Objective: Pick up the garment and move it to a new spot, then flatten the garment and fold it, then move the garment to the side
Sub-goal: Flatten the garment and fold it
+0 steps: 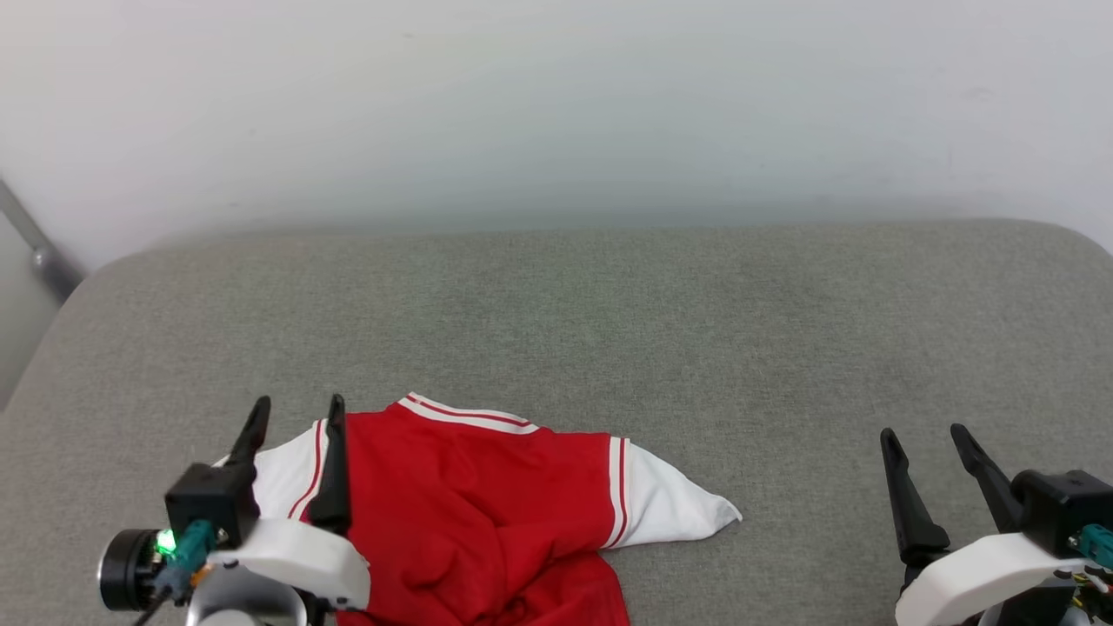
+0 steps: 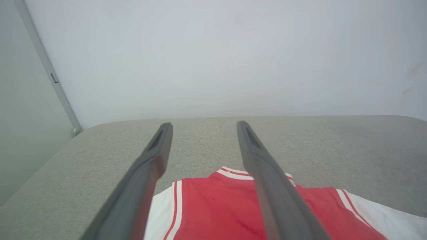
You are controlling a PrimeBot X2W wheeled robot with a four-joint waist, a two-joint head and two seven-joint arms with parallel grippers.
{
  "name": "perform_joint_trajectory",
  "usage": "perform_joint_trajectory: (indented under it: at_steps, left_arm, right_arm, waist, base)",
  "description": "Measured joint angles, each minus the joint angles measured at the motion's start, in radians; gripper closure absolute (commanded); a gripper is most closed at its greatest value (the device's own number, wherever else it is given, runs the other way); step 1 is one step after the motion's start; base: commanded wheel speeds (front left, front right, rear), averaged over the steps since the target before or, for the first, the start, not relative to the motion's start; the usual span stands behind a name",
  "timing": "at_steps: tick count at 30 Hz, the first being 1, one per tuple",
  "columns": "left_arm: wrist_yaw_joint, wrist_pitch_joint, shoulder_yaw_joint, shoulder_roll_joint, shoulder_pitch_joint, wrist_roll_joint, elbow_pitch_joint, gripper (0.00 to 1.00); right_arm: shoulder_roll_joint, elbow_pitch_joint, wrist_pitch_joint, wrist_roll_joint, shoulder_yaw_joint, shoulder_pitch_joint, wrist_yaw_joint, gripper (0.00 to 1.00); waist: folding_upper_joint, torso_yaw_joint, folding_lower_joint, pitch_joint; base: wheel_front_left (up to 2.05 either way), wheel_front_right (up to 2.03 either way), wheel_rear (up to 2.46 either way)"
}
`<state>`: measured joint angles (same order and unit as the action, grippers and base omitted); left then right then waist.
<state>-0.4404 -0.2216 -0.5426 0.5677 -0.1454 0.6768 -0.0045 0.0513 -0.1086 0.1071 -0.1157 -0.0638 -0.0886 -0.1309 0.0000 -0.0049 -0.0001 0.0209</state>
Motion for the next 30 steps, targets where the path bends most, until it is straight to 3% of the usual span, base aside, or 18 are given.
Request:
perform_joint_trajectory:
  at_steps: [11,15,21,30]
  left_arm:
    - [-0.036,-0.01,-0.022,0.002,0.058,-0.031,-0.105,0.0]
    - [-0.035,-0.008,-0.027,-0.013,0.057,-0.03,-0.106,0.0]
    - [-0.035,-0.013,-0.034,-0.052,0.052,-0.023,-0.094,0.0]
    - [0.002,-0.029,-0.032,-0.109,-0.007,-0.03,-0.044,0.0]
  right_arm:
    - [0.001,0.086,0.063,-0.059,-0.075,-0.013,0.0,0.0]
    - [0.006,0.164,0.245,-0.078,-0.045,0.019,0.0,0.0]
    - [0.086,0.203,0.516,-0.141,0.051,0.102,0.0,0.0]
    - [0.137,0.306,0.74,-0.172,0.136,0.21,0.0,0.0]
  waist:
    - [0.0,0.07,0.0,0.01]
    - [0.0,0.121,0.0,0.0]
    - [0.0,0.199,0.0,-0.031]
    - [0.0,0.271,0.0001,-0.114]
  base:
    - [0.0,0.0,0.0]
    - [0.0,0.0,0.0]
    - [0.0,0.0,0.0]
    - [0.0,0.0,0.0]
